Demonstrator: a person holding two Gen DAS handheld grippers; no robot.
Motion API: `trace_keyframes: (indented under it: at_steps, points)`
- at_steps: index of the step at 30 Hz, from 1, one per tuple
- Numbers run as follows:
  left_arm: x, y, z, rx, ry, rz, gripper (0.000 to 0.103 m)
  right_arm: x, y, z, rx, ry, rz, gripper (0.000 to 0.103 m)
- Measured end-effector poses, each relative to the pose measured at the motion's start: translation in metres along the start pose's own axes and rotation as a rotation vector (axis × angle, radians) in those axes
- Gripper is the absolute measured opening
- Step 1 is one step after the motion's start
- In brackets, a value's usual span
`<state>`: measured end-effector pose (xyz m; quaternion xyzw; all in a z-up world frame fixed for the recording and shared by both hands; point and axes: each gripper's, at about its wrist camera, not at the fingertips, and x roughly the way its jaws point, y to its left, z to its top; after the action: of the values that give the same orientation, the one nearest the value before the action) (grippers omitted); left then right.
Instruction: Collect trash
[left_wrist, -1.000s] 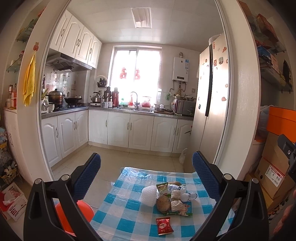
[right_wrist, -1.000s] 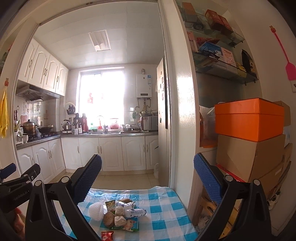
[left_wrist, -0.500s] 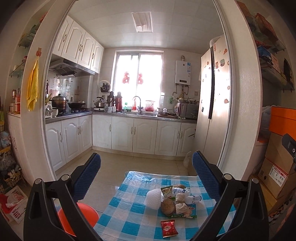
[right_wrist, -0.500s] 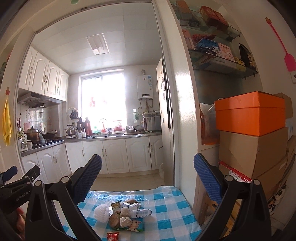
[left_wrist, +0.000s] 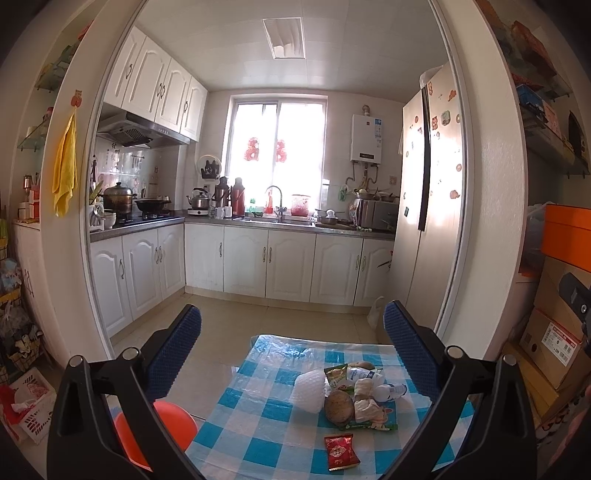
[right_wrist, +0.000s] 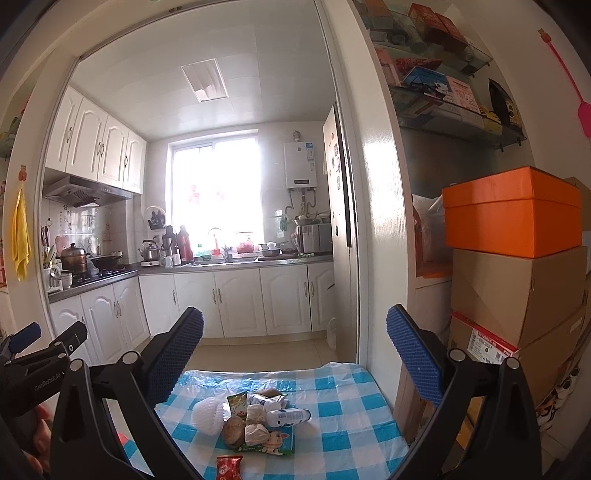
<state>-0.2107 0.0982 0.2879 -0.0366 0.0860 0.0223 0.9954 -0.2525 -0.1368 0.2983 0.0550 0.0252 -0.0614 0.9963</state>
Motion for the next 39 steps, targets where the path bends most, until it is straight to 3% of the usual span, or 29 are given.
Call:
trace_keyframes:
  at_steps: [15, 23, 28, 31, 34, 39]
  points:
    - [0.052, 0.005, -0.053, 0.008, 0.131, 0.002, 0.1, 0.057, -0.016, -0.063, 0.011, 0.165, 0.039, 0.098]
    - [0.084, 0.015, -0.125, 0.087, 0.27, -0.146, 0.1, 0.117, -0.04, -0.124, 0.098, 0.369, 0.092, 0.098]
    - [0.103, 0.0, -0.167, 0.14, 0.402, -0.279, 0.099, 0.155, -0.044, -0.166, 0.17, 0.506, 0.163, 0.098]
    - [0.118, -0.015, -0.19, 0.158, 0.491, -0.314, 0.099, 0.173, -0.041, -0.182, 0.213, 0.566, 0.216, 0.098]
    - [0.131, -0.017, -0.193, 0.177, 0.501, -0.297, 0.099, 0.188, -0.035, -0.195, 0.238, 0.612, 0.269, 0.097]
    - [0.169, 0.007, -0.171, 0.075, 0.523, -0.285, 0.099, 0.213, -0.016, -0.208, 0.254, 0.664, 0.351, 0.094]
